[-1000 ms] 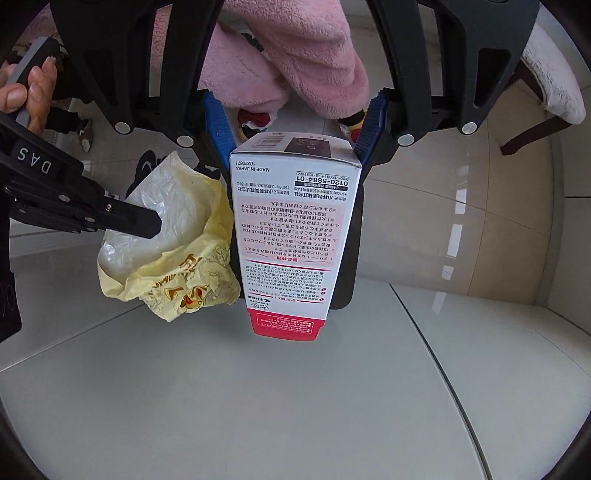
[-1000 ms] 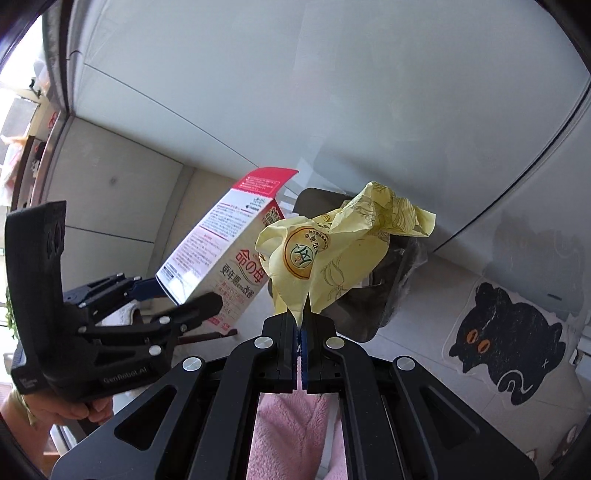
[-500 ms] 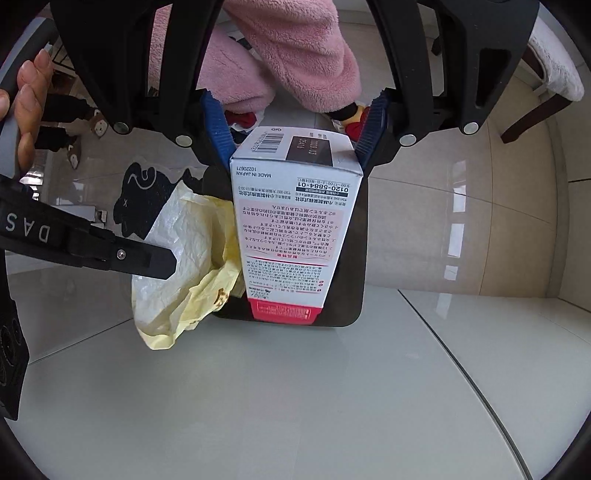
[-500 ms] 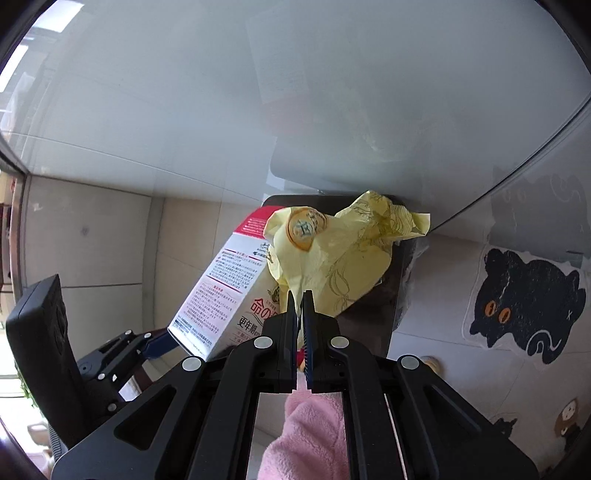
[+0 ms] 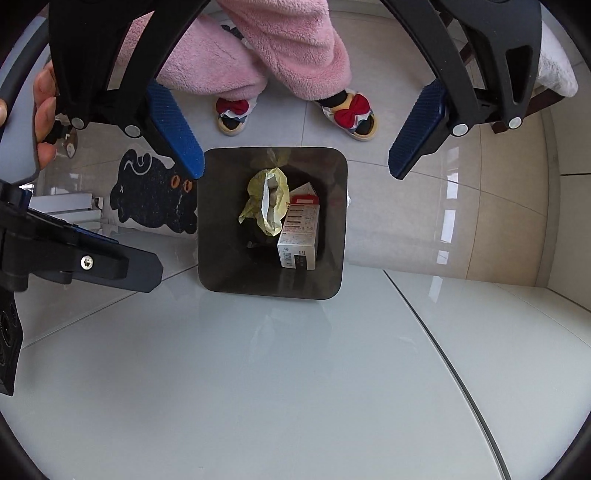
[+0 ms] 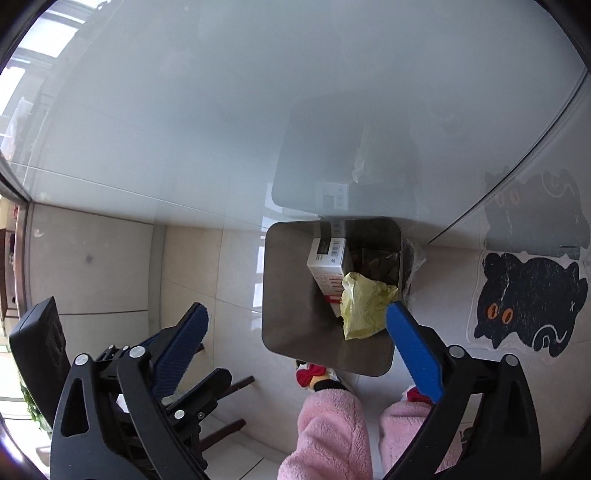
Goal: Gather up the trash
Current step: 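Raise both tools back toward the counter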
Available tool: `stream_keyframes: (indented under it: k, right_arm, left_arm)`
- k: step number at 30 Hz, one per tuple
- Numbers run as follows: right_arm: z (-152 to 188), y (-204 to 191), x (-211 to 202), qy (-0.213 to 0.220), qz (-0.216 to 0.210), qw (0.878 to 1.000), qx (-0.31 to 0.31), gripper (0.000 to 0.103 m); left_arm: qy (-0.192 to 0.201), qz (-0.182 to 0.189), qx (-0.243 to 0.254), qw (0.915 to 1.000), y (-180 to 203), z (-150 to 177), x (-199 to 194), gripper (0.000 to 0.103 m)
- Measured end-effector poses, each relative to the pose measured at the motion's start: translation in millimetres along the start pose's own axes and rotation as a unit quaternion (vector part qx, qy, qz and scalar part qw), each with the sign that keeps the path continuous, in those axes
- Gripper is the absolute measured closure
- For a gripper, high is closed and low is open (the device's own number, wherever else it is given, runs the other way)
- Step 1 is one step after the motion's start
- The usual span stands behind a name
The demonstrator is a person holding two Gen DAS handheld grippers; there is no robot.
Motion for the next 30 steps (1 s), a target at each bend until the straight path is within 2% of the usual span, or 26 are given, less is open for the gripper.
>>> stream_keyframes:
  k: [3,8,17,24,30]
  right_arm:
    - [-0.5,0.6,-14.9,0.005,-0.001,1.000,0.001,0.003]
    - [3.2,-10.1,-60.0,0.027,-0.014,1.000,-0.006,0.003]
    - [16.6,-43.3,-181.5,0.107,-0.058,0.992,-0.044,0.003]
    - [13.2,-46.8,-263.4,0.184,-0.051,0.980,-0.056,0.003]
    - [-4.8,-53.1,-321.8,0.264,-0.048,0.960,-0.075,0.003]
  left_arm:
    - [0.007,-0.008,0.003,0.9999,3.2,-1.2,-14.9,0.008]
    - [0.034,-0.011,0.005,0.9993,11.1,-1.0,-61.6,0.008]
    - [0.105,-0.019,0.023,0.9941,37.0,2.2,-164.4,0.008]
    - [0.175,-0.025,0.046,0.9833,60.0,-3.8,-239.6,0.008]
    - [0.238,-0.016,0.071,0.9686,85.3,-29.8,-295.4,0.008]
Point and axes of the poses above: each gripper's, at about its wrist camera, not at the fingertips, and x roughly the way its jaws point, y to its right, z to its underside, the point moved 2 cm from there along x, roughly the way its jaws point, and after that the axes turned 8 degrees about z, right-handed, at the moved point
